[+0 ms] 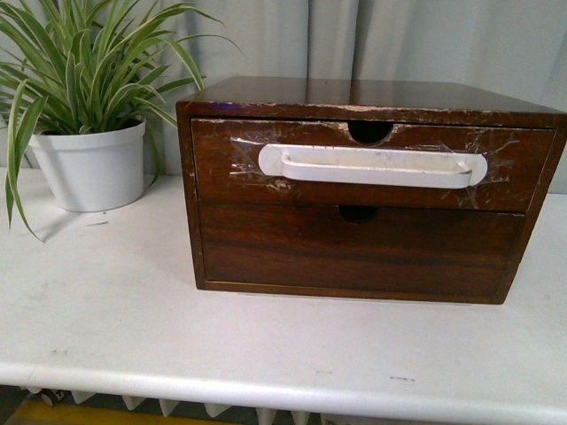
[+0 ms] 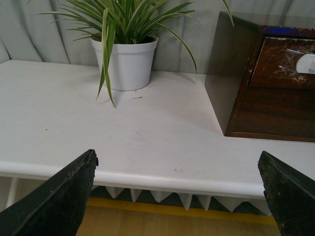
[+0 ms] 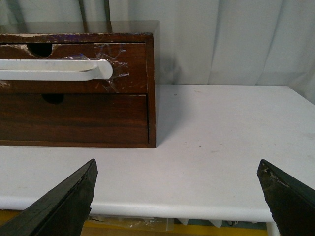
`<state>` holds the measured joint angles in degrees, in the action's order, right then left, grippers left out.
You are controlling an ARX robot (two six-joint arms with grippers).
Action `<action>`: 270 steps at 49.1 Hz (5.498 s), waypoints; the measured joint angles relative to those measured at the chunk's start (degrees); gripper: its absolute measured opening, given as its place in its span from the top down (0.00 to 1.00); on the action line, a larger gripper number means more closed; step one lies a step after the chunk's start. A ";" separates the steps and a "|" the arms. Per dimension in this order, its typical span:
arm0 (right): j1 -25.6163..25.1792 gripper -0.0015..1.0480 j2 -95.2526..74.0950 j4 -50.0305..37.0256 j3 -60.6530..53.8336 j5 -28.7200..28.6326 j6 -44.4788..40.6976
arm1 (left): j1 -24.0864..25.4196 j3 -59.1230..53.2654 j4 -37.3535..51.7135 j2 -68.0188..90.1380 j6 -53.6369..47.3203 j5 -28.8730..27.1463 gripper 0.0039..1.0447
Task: Open drawer
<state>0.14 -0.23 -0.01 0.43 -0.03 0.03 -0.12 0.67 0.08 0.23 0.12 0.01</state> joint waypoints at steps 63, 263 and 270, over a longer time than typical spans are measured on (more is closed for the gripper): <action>-0.85 0.09 -0.76 1.60 0.50 -2.80 0.39 | -2.12 0.59 -1.70 1.25 1.36 -6.21 0.06; 13.53 0.09 -91.56 33.31 69.55 -23.65 -63.01 | -26.45 92.32 -49.31 104.91 -70.77 18.27 0.05; 13.73 0.09 -90.64 35.78 69.00 -24.61 -65.29 | -26.86 91.23 -51.17 103.49 -71.97 18.23 0.05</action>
<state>13.87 -90.87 35.77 69.43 -24.64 -65.25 -26.98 91.90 -51.09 103.72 -71.85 18.24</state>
